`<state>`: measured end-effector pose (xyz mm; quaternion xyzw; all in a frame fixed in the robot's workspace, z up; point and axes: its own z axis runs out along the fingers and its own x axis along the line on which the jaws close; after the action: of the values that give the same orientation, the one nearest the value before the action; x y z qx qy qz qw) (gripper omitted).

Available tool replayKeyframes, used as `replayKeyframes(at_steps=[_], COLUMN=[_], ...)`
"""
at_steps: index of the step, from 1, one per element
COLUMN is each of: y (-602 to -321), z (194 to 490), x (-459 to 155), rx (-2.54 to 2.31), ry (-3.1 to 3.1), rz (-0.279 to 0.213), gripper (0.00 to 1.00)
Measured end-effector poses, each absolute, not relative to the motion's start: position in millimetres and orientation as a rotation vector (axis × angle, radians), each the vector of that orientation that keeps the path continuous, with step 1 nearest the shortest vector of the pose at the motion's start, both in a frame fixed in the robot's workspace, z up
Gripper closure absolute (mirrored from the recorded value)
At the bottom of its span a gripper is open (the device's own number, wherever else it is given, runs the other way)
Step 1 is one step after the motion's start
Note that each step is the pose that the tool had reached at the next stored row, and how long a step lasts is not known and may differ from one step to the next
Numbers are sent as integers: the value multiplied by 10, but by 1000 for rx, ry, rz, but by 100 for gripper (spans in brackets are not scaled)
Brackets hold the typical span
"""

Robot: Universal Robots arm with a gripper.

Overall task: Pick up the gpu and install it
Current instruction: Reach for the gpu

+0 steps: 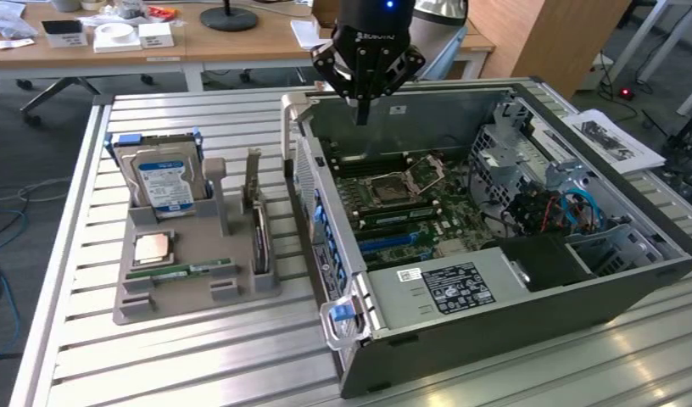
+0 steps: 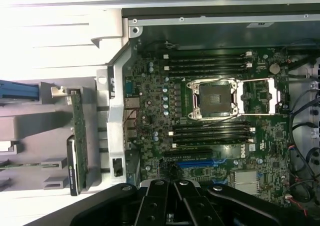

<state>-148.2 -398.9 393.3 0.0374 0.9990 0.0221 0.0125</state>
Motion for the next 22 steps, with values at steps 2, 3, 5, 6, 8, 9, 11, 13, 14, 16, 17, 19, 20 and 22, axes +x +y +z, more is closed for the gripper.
replayKeyframes(at_steps=[2,3,5,6,8,9,11,13,14,16,17,19,20,22], y=[-3989,-3988,-3988,-3988,-3989,-3989,-3989,-3989,-3989,-3988,-3989,-3989,-3989,-3988], z=[3933,3933,3932,3933,3933,3933,3933,3933,3933,3932,3932,3932,3932,3932], x=[-1510,-1528,-1538,-1543,-1553,-1559,-1573,-1598,-1613,-1644,-1660,-1696,-1712,-1743], rx=[117,117,117,117,117,117,116,117,117,117,117,116,117,117], ry=[3114,3114,3114,3114,3114,3114,3114,3114,3114,3114,3114,3114,3114,3114], rz=[69,69,69,69,69,69,69,69,69,69,69,69,69,69], gripper=[89,89,89,89,89,89,89,89,89,89,89,89,89,89])
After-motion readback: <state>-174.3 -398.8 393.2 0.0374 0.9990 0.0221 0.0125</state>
